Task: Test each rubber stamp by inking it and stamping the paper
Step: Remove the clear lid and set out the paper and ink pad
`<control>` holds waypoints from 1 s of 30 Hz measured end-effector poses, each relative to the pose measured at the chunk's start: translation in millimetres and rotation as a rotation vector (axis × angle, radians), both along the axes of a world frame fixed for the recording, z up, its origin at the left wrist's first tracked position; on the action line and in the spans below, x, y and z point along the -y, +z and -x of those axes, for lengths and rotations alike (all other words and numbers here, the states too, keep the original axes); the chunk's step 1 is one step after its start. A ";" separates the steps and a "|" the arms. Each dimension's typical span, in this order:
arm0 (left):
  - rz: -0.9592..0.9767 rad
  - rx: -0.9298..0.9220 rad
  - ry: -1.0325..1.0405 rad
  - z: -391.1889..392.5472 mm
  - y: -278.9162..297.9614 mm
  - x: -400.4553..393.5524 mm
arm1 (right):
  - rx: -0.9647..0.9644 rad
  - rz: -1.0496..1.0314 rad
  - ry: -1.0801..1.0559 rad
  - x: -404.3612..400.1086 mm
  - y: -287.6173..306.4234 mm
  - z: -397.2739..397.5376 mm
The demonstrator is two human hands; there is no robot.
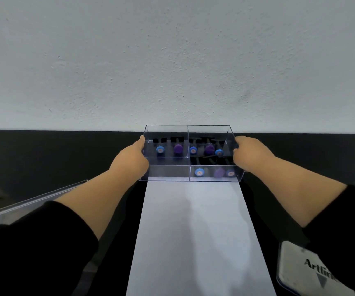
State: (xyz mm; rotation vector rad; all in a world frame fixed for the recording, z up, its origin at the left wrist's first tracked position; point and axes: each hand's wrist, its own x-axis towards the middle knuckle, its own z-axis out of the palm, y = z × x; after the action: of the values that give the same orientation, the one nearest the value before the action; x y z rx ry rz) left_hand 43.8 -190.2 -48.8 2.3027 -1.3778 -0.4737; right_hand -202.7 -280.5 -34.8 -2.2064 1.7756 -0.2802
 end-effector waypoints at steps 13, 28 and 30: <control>0.018 0.034 0.026 9.2 -2.5 -5.7 | 0.133 -0.016 -0.080 -1.3 -8.5 -1.3; -0.019 0.184 -0.544 116.3 24.5 -90.4 | 0.039 0.037 0.228 -103.1 26.6 36.4; -0.020 0.149 -0.617 129.7 25.4 -102.0 | -0.034 -0.038 0.262 -119.0 32.9 50.8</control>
State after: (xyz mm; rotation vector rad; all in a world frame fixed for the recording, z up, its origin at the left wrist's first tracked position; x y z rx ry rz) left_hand -85.9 -88.1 -23.5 1.9206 -2.1699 -0.4989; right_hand -253.6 -161.5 -1.9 -2.3946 1.4716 -0.1505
